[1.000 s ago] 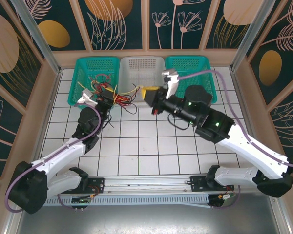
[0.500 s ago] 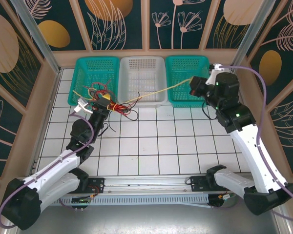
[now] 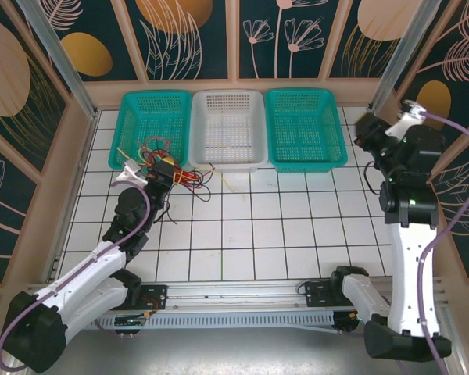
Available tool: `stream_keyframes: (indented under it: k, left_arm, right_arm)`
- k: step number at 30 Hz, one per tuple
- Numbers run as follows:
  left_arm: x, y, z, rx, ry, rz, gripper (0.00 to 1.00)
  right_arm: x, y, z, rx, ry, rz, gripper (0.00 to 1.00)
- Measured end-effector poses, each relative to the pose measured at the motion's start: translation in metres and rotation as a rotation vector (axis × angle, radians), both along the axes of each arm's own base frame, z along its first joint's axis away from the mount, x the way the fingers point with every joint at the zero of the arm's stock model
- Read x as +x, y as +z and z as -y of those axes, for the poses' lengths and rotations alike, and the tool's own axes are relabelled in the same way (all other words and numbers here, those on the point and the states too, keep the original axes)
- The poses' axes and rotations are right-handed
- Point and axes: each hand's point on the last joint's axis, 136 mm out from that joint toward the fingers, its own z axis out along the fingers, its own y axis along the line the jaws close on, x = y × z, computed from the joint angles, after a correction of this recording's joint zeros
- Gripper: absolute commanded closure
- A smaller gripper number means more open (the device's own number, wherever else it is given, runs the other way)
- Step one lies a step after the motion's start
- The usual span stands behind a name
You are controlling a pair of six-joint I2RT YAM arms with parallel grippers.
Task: Untangle the cables
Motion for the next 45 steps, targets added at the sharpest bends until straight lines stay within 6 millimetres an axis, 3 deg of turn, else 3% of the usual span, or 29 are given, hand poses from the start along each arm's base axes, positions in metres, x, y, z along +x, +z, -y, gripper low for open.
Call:
stream_keyframes:
  k: [1,2,5,6,9,12,15,19,22,25,30,37,39,43,45]
  left_arm:
    - [0.002,0.0,0.005,0.01,-0.02,-0.007,1.0]
    - [0.003,0.002,0.01,0.02,-0.042,-0.012,1.0]
    - [0.009,0.018,0.026,0.042,-0.11,-0.009,1.0]
    - [0.011,0.028,0.032,0.055,-0.136,-0.003,1.0]
    - [0.017,0.06,0.051,0.081,-0.217,0.031,1.0]
    - [0.018,0.088,0.067,0.095,-0.294,0.071,1.0]
    - [0.016,0.098,0.077,0.104,-0.35,0.08,1.0]
    - [0.015,0.093,0.086,0.112,-0.403,0.059,1.0]
    - [0.014,0.088,0.09,0.116,-0.427,0.043,1.0]
    - [0.012,0.087,0.092,0.117,-0.442,0.04,1.0]
    - [0.01,0.087,0.093,0.116,-0.455,0.041,1.0]
    - [0.01,0.088,0.094,0.116,-0.461,0.042,1.0]
    - [0.009,0.088,0.094,0.116,-0.463,0.044,1.0]
    - [0.009,0.089,0.095,0.115,-0.467,0.046,1.0]
    - [0.009,0.09,0.095,0.115,-0.468,0.047,1.0]
  right_arm:
    - [0.003,-0.005,-0.021,-0.006,0.071,-0.008,0.48]
    - [0.002,-0.014,-0.054,-0.017,0.179,-0.023,0.38]
    - [-0.014,-0.061,-0.143,-0.068,0.458,-0.11,0.27]
    - [-0.024,-0.08,-0.164,-0.081,0.529,-0.144,0.27]
    - [-0.051,-0.122,-0.202,-0.111,0.679,-0.224,0.26]
    - [-0.064,-0.134,-0.221,-0.119,0.751,-0.238,0.27]
    - [-0.068,-0.13,-0.232,-0.115,0.785,-0.206,0.29]
    - [-0.069,-0.124,-0.241,-0.107,0.817,-0.171,0.39]
    - [-0.068,-0.13,-0.249,-0.115,0.835,-0.179,0.51]
    - [-0.068,-0.139,-0.256,-0.122,0.848,-0.201,0.58]
    - [-0.068,-0.142,-0.258,-0.125,0.85,-0.208,0.6]
    - [-0.068,-0.144,-0.256,-0.124,0.842,-0.214,0.8]
    - [-0.068,-0.145,-0.256,-0.123,0.84,-0.218,0.75]
    - [-0.069,-0.147,-0.254,-0.12,0.836,-0.224,0.55]
    - [-0.071,-0.15,-0.254,-0.122,0.837,-0.229,0.54]
